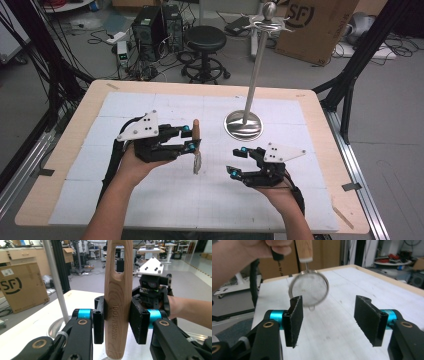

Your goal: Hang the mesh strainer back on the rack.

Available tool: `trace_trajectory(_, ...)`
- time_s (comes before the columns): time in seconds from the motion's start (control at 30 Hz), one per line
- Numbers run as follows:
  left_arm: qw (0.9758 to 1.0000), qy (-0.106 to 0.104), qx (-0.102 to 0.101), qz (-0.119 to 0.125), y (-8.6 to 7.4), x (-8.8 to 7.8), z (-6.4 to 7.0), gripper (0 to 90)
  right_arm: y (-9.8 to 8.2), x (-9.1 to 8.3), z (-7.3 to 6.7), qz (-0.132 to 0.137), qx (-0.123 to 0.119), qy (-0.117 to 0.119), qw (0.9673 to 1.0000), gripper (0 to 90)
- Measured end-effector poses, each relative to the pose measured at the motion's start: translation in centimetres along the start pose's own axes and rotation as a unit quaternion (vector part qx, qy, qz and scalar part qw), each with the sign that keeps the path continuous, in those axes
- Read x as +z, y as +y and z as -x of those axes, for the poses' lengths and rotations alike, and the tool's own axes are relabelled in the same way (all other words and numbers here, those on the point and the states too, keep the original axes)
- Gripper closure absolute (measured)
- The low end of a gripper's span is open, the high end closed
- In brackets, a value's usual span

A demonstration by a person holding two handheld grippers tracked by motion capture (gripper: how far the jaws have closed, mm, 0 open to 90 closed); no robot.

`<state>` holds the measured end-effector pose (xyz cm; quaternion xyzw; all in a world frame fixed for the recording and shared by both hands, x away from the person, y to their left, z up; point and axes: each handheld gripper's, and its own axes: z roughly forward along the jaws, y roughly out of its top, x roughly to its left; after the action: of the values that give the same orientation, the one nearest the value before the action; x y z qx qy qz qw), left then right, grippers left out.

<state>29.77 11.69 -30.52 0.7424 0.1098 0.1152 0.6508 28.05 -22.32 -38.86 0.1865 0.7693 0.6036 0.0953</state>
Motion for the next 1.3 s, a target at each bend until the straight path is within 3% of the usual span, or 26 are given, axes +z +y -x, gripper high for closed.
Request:
trace_trajectory(0.2, 0.9999, 0.012, -0.008, 0.000, 0.0, -0.3, -0.9, 67.8, -0.5, -0.5, 0.5, 0.003, 0.006, -0.022, 0.9997, 33.3)
trace_trajectory(0.43, 0.9995, 0.023, -0.023, 0.005, 0.6, -0.6, -2.0, 67.8, -1.1, -0.5, 0.9, 0.001, 0.017, -0.030, 0.9994, 31.4)
trace_trajectory(0.8, 0.9991, 0.041, -0.002, -0.011, 4.1, 0.6, -4.2, 67.8, -1.2, -0.5, 1.1, 0.004, 0.020, -0.028, 0.9994, 30.6)
trace_trajectory(1.3, 0.9991, 0.030, 0.004, -0.028, 9.0, 4.3, -8.1, 67.9, -1.2, -0.5, 1.2, 0.007, 0.024, -0.021, 0.9995, 30.1)
